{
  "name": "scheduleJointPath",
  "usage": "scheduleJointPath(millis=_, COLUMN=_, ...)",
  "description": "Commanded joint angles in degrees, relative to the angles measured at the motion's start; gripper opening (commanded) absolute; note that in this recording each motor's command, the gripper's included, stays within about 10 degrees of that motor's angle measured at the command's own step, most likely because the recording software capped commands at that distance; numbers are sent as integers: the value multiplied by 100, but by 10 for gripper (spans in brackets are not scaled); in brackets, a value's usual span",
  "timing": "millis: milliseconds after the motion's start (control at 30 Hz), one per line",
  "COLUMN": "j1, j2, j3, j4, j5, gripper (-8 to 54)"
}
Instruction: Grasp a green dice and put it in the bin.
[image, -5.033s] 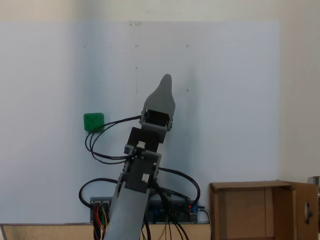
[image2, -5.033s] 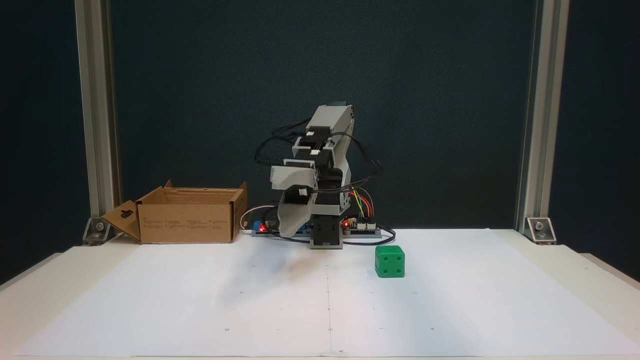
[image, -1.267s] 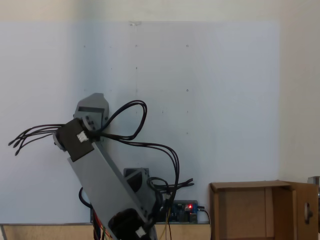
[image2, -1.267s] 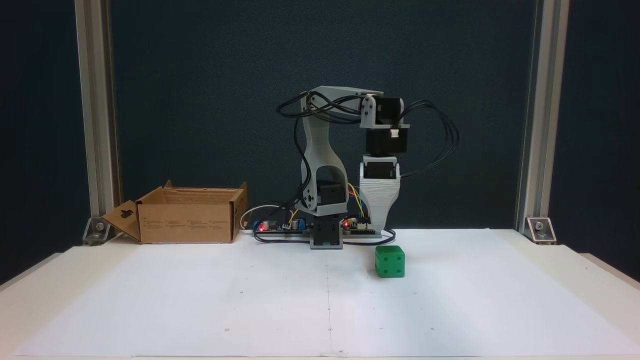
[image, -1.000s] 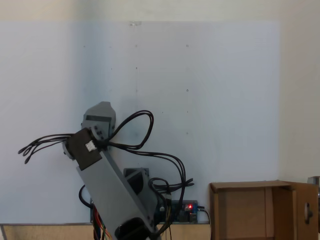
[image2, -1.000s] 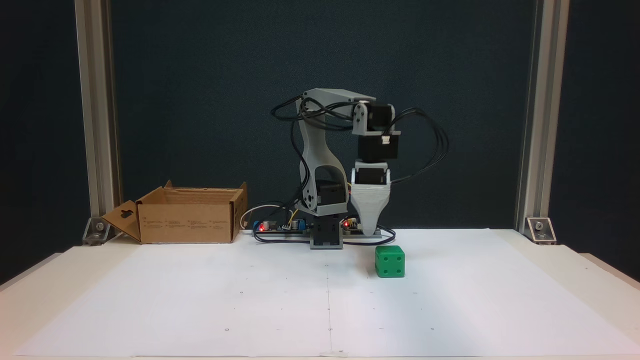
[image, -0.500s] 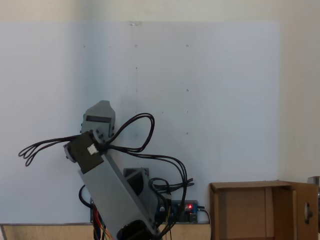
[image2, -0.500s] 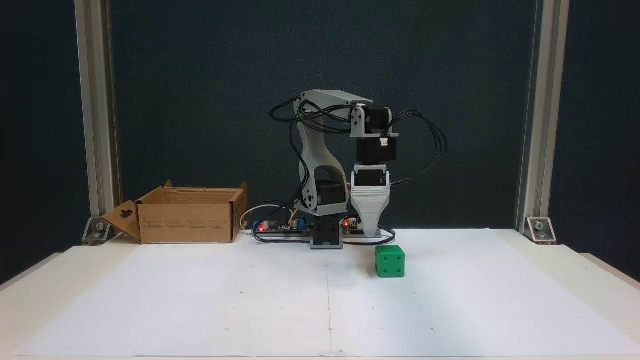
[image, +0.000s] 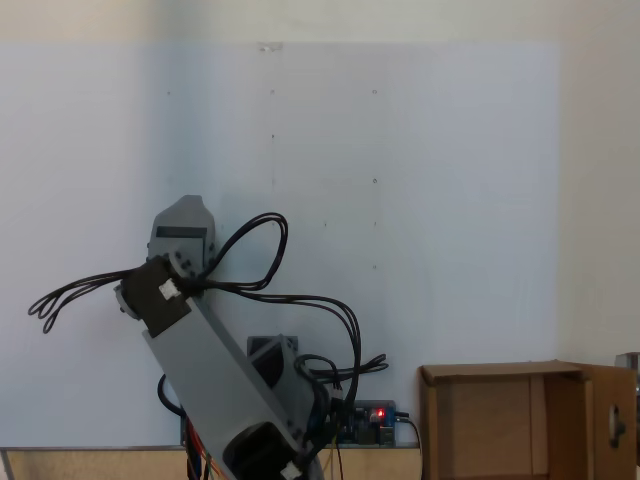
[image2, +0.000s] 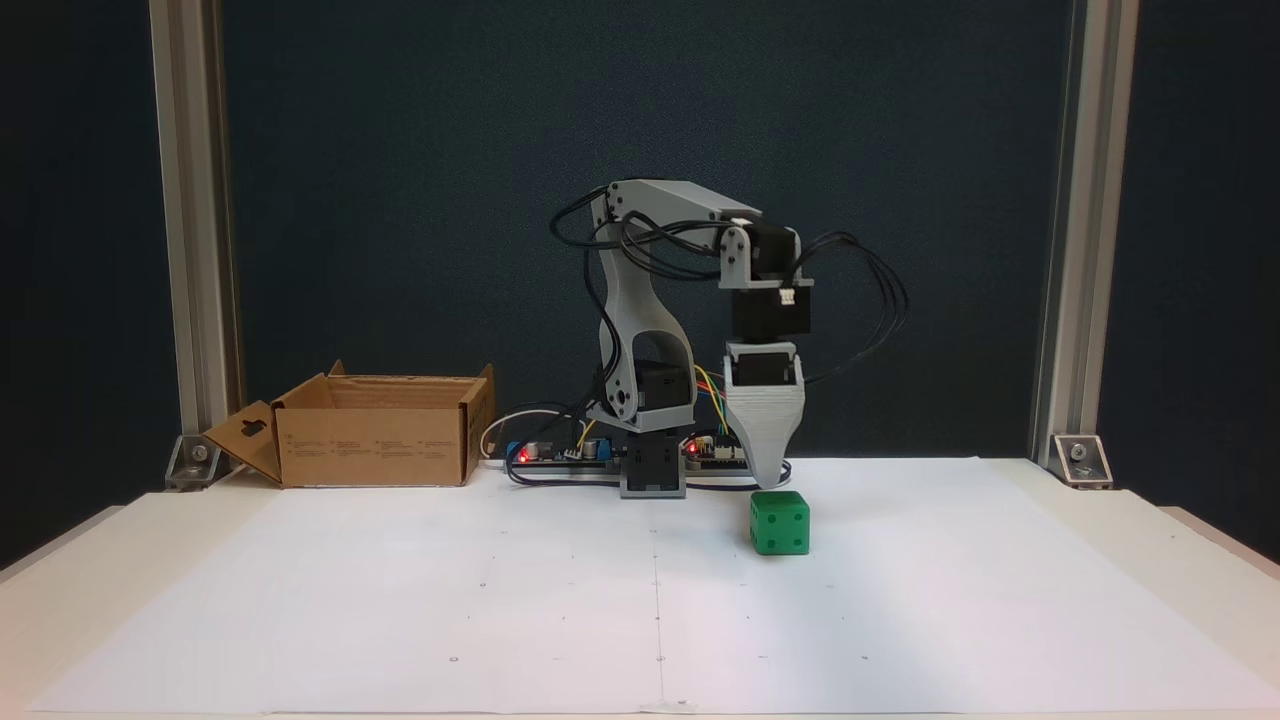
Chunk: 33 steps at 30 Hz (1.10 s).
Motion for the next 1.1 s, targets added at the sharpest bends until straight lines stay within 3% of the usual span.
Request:
scheduleJointPath(millis=0, j1=-53, j2=-9, j3=-88, j4=-211, j5=422, gripper=432)
scheduleJointPath(millis=1067, j1=-176, j2=-888, j3=-70, j4=-431, j5=765, gripper=421)
